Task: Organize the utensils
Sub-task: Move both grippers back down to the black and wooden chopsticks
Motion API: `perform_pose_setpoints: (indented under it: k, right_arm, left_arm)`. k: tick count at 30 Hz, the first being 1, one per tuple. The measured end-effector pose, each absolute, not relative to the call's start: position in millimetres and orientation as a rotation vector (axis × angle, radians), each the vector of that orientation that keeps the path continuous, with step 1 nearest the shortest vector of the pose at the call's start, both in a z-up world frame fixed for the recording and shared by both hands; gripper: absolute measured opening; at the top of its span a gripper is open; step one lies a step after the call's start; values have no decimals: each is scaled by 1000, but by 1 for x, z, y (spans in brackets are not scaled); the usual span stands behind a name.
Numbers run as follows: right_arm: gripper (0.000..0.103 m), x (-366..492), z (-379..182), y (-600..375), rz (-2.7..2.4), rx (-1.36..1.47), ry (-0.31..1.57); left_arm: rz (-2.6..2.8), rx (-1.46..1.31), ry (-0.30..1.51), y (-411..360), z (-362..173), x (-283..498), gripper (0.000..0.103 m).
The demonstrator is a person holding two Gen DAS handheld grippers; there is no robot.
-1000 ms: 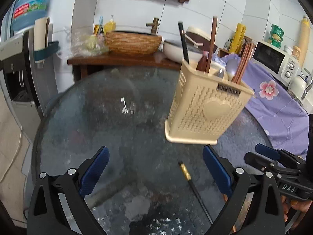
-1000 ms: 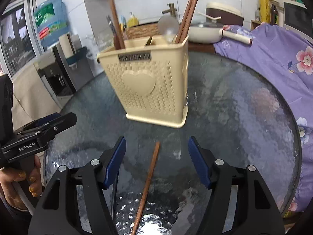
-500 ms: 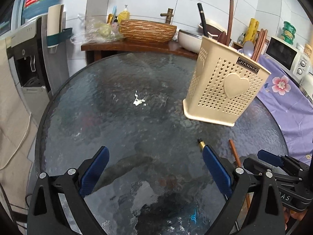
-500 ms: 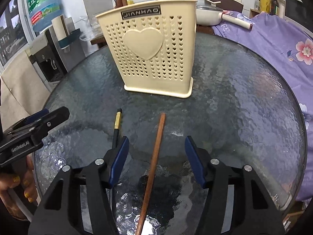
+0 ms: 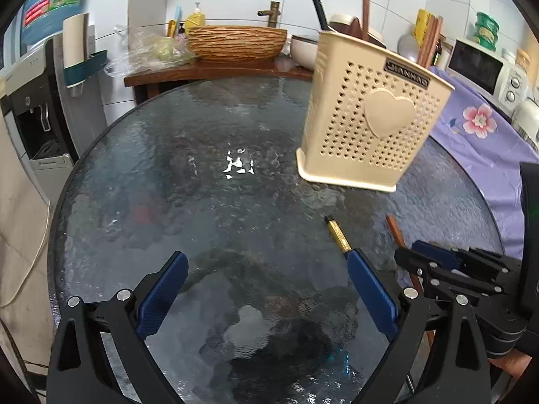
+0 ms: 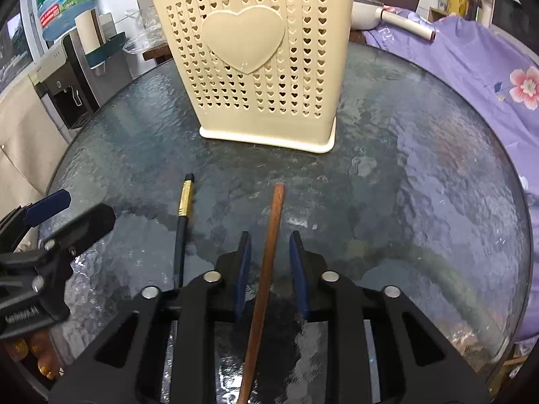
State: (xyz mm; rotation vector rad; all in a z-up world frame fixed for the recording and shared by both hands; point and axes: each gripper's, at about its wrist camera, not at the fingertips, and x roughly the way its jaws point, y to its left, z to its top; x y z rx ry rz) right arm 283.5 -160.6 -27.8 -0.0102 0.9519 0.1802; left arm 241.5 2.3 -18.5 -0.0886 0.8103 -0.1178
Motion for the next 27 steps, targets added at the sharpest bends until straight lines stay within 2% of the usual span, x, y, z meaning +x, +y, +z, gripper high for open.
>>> perform_pose_setpoints:
  k: [4,8,11,22,24,27]
  right_arm:
    - [10,286,-29,-159,184,-33,948]
    - [9,287,-29,-163,200,-33,944]
    - [8,286,-29,-167,212,-28,941]
    - [8,287,-25,-196,202,18,929]
    - [8,287,-24,-198,204,21,928]
    - [8,286,-23,-198,209,26,926]
  left_arm:
    - [-134,-69,821,-7,-22,243,92]
    - [-159,-62,838,-17,-25,245,92]
    - [-180,-40,852,-27,-28,248,87]
    - [-229,10,920,-59,-38,271,54]
    - [-228,25,926,-64,-37,275,43]
    - [-218,50,921,-68,-38,277,34]
